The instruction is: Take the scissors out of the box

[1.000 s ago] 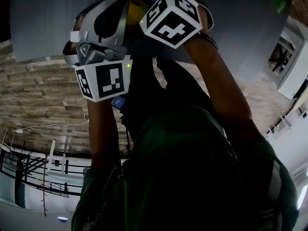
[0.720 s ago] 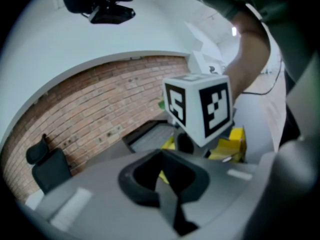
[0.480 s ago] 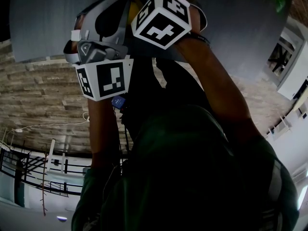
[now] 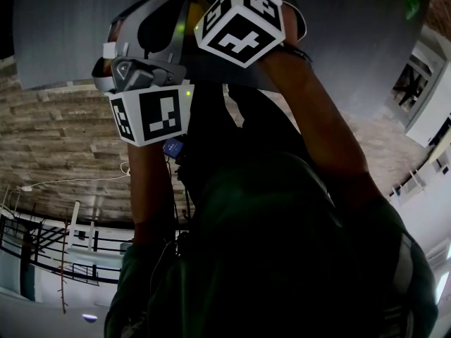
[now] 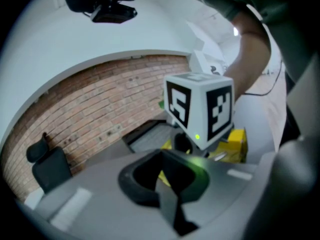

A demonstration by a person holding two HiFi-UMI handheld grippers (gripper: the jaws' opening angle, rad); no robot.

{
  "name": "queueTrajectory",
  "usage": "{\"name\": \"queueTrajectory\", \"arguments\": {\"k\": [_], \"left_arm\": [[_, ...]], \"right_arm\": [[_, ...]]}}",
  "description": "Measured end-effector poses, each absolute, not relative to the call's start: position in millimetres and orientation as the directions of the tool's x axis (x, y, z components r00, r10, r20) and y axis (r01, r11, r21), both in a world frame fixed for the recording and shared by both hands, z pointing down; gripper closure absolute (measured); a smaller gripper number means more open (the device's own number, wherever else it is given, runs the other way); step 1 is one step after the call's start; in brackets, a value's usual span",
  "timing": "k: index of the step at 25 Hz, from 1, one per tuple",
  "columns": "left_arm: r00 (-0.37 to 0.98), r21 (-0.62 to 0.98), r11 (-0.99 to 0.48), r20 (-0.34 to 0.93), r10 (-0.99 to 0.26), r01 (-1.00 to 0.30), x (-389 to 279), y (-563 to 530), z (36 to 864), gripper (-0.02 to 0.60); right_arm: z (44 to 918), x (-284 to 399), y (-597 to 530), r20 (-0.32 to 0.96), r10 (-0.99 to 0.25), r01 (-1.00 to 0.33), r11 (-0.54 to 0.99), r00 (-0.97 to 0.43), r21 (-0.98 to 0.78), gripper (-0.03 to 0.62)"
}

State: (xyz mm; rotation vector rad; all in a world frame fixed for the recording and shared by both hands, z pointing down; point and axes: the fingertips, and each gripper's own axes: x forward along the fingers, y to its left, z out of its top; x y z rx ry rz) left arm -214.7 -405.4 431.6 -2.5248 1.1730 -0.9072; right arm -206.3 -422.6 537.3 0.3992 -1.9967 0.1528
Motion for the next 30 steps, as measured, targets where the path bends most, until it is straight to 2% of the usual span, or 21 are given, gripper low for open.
{"name": "queueTrajectory", "arguments": {"k": [13, 16, 17, 22, 27, 30], "left_arm": [[0.501, -0.423, -0.665, 0.44, -0.745, -0.616, -207.1, -406.5, 431.9, 0.583], [0.501, -0.423, -0.663, 0.439, -0.746, -0.618, -207.0, -406.8, 432.0, 0.583], [0.5, -0.423, -0.662, 0.437, -0.747, -0.619, -207.2, -406.9, 432.0, 0.583], [0.493, -0.425, -0.655, 0.436, -0.753, -0.624, -210.7, -405.5, 430.7, 0.583], [0.49, -0.428, -0.651, 0.432, -0.757, -0.627, -215.1, -405.7, 428.2, 0.583], [0.489, -0.423, -0.65, 0.433, -0.757, -0.632, -217.9, -405.0, 429.9, 0.583]], "right_arm": [[543.8, -202.8, -417.4, 0.914, -0.09, -0.462, 0.88, -0.396, -0.113, 0.523], [543.5, -202.0, -416.5, 0.921, -0.083, -0.45, 0.887, -0.38, -0.106, 0.539], [543.0, -200.7, -417.2, 0.922, -0.101, -0.441, 0.894, -0.374, -0.081, 0.589], [540.3, -201.6, -413.4, 0.912, -0.113, -0.385, 0.921, -0.395, -0.052, 0.589], [532.5, -199.3, -410.9, 0.91, -0.088, -0.356, 0.932, -0.405, -0.068, 0.575], [528.5, -200.7, -404.3, 0.909, -0.064, -0.293, 0.954, -0.411, -0.066, 0.493]]}}
